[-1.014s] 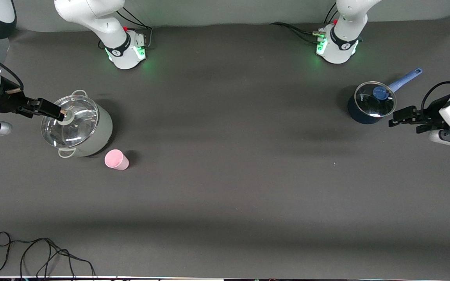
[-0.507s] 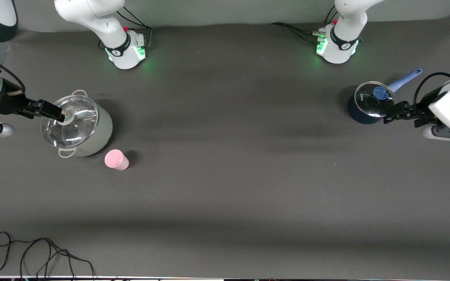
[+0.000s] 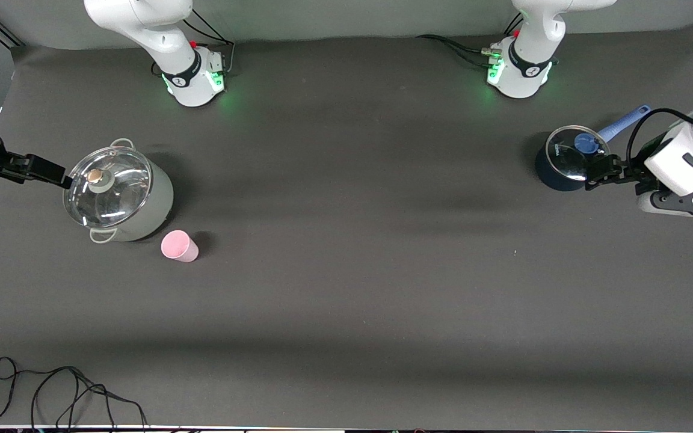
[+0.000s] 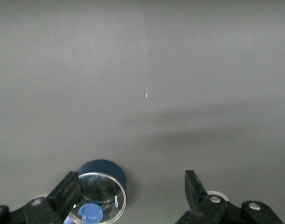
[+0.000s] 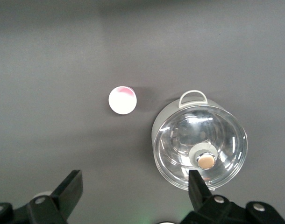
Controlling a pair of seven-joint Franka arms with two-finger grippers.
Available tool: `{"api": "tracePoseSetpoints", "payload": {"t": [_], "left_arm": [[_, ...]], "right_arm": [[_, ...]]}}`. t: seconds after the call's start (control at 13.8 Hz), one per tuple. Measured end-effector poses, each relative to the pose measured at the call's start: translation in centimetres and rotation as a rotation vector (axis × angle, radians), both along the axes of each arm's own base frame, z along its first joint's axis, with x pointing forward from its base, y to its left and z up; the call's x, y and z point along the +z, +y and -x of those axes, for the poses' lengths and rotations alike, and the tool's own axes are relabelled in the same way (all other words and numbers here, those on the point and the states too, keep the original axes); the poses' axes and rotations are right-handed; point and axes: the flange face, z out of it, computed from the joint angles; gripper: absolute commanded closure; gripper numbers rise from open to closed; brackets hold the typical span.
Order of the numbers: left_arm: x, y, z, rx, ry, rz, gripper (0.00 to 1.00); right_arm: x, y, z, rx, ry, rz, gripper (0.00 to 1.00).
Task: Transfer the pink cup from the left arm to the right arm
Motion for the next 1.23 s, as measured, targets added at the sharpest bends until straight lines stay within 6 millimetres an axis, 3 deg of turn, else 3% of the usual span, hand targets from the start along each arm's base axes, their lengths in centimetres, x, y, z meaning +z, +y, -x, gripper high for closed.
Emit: {"api": "tracePoseSetpoints", "payload": {"t": [0.36,0.94,1.23], "left_arm": [[1.0,1.5,0.8,0.020,0.064,-0.007,0.00],[1.4,1.9,0.7,0.002,0.049,-0.098,0.00],[2.8,1.9,0.5,0.006,0.012,-0.098,0.00]], "right_arm": [[1.4,1.8,0.7,0.033,-0.025,-0.001,0.00],[0.5,1.9,0.3,0.036,-0.012,-0.002,0.00],[0.6,2.6,0.2,0.048,-0.015,-0.002,0.00]]}}
